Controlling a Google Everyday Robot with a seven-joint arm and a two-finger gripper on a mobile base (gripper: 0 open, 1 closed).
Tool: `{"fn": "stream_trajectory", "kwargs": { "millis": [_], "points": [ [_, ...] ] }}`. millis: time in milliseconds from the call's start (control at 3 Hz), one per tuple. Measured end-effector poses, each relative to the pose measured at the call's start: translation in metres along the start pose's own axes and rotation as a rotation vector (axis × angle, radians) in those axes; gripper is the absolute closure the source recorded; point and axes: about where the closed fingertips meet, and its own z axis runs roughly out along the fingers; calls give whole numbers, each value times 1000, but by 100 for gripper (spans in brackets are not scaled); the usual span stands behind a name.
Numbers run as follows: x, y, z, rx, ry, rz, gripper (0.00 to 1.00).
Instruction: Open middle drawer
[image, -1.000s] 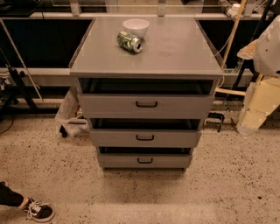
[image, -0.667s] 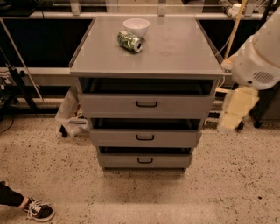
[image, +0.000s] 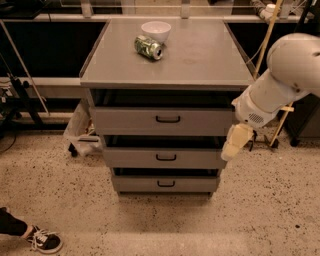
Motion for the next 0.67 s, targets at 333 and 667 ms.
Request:
{"fn": "stream_trajectory", "kwargs": {
  "millis": [333,667],
  "points": [
    [39,3,62,-78,39,61,0],
    [39,3,62,-78,39,61,0]
  ]
}}
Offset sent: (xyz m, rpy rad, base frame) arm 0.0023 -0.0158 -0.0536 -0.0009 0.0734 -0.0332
